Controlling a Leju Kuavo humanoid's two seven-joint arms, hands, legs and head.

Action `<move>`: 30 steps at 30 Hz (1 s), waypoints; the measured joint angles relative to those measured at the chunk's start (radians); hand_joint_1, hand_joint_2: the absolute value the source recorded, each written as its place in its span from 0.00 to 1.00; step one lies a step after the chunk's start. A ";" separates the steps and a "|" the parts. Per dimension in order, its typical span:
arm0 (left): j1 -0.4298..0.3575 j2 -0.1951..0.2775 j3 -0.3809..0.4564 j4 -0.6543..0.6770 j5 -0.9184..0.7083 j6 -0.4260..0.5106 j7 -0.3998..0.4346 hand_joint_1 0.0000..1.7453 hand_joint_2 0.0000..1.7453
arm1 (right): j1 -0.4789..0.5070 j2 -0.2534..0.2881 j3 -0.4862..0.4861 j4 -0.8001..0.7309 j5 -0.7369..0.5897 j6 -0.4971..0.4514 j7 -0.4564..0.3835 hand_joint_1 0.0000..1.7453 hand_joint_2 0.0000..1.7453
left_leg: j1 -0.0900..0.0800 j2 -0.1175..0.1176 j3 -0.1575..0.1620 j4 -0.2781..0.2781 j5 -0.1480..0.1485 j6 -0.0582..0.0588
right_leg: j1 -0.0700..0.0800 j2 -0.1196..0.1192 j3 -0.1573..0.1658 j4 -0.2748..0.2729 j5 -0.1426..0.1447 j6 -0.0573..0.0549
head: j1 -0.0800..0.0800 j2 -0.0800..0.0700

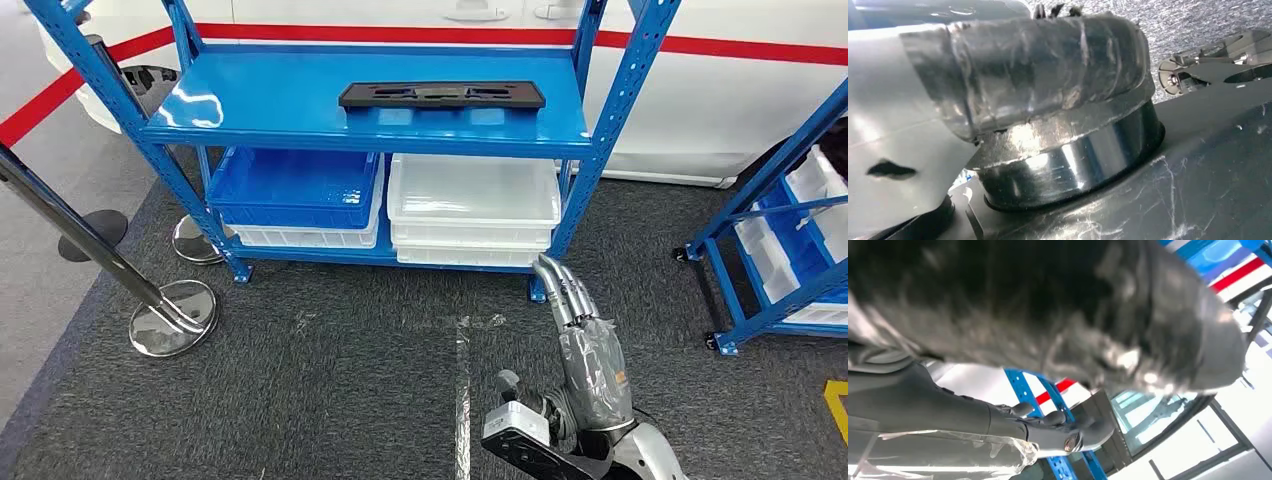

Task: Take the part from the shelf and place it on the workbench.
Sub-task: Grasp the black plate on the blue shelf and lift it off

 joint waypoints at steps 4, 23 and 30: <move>-0.001 0.000 0.000 0.000 0.000 -0.001 -0.001 0.00 0.00 | -0.001 0.000 0.000 -0.002 0.000 0.002 0.000 0.00 0.00 | -0.002 0.005 -0.056 0.115 -0.063 0.001 | 0.003 -0.003 0.003 -0.003 0.000 -0.020 | -0.003 0.000; 0.000 -0.004 -0.017 0.000 0.009 -0.010 -0.005 0.00 0.00 | 0.002 -0.007 0.000 -0.008 -0.025 0.021 0.017 0.00 0.00 | -0.039 0.009 -0.016 -0.017 0.031 0.080 | 0.027 -0.010 -0.109 0.222 -0.094 0.008 | 0.005 0.000; -0.002 -0.005 -0.018 0.000 0.008 -0.010 -0.006 0.00 0.00 | -0.019 -0.006 0.000 -0.008 -0.107 0.062 -0.032 0.00 0.00 | -0.041 0.005 -0.020 0.018 -0.001 0.047 | 0.024 -0.008 -0.007 -0.007 0.010 -0.009 | 0.006 0.000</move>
